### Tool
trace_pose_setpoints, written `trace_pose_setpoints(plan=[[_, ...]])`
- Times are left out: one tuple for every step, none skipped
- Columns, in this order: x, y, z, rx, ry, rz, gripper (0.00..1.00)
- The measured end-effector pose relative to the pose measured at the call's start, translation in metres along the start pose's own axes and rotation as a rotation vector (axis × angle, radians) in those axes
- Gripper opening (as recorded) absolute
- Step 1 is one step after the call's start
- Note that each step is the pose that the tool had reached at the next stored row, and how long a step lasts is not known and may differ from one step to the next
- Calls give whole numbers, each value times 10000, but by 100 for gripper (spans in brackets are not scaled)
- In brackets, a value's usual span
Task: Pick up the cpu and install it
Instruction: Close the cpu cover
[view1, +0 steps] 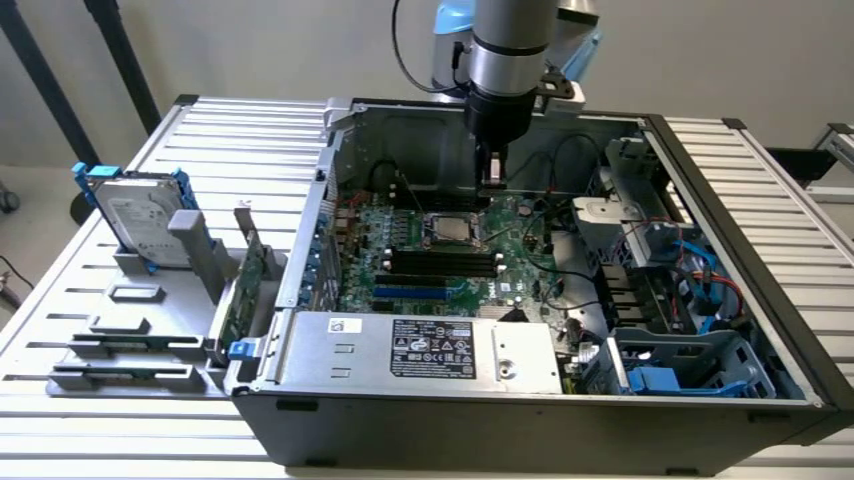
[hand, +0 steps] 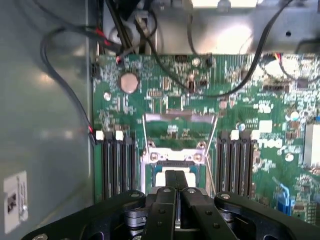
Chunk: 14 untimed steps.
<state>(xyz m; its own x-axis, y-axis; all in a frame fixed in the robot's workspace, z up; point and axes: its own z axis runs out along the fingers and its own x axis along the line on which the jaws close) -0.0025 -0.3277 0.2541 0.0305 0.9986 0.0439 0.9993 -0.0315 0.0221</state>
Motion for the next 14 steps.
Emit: trace_pose_setpoints(plan=[[-3, 45, -22, 2, 9, 0, 11], [-5, 91, -46, 3, 18, 0, 11], [-8, 137, -68, 5, 26, 1, 11], [-11, 182, -87, 6, 36, 1, 11], [-14, 228, -103, 7, 46, 1, 11], [-19, 277, -114, 7, 57, 1, 11], [-23, 321, -118, 8, 63, 1, 11], [-28, 361, -118, 8, 70, 1, 11], [-33, 401, -117, 8, 75, 1, 11], [-39, 439, -116, 9, 79, 0, 11], [-44, 477, -116, 9, 83, 0, 11], [-50, 513, -116, 9, 86, -1, 11], [-56, 544, -115, 10, 90, -2, 11], [-60, 563, -115, 9, 92, -4, 11]])
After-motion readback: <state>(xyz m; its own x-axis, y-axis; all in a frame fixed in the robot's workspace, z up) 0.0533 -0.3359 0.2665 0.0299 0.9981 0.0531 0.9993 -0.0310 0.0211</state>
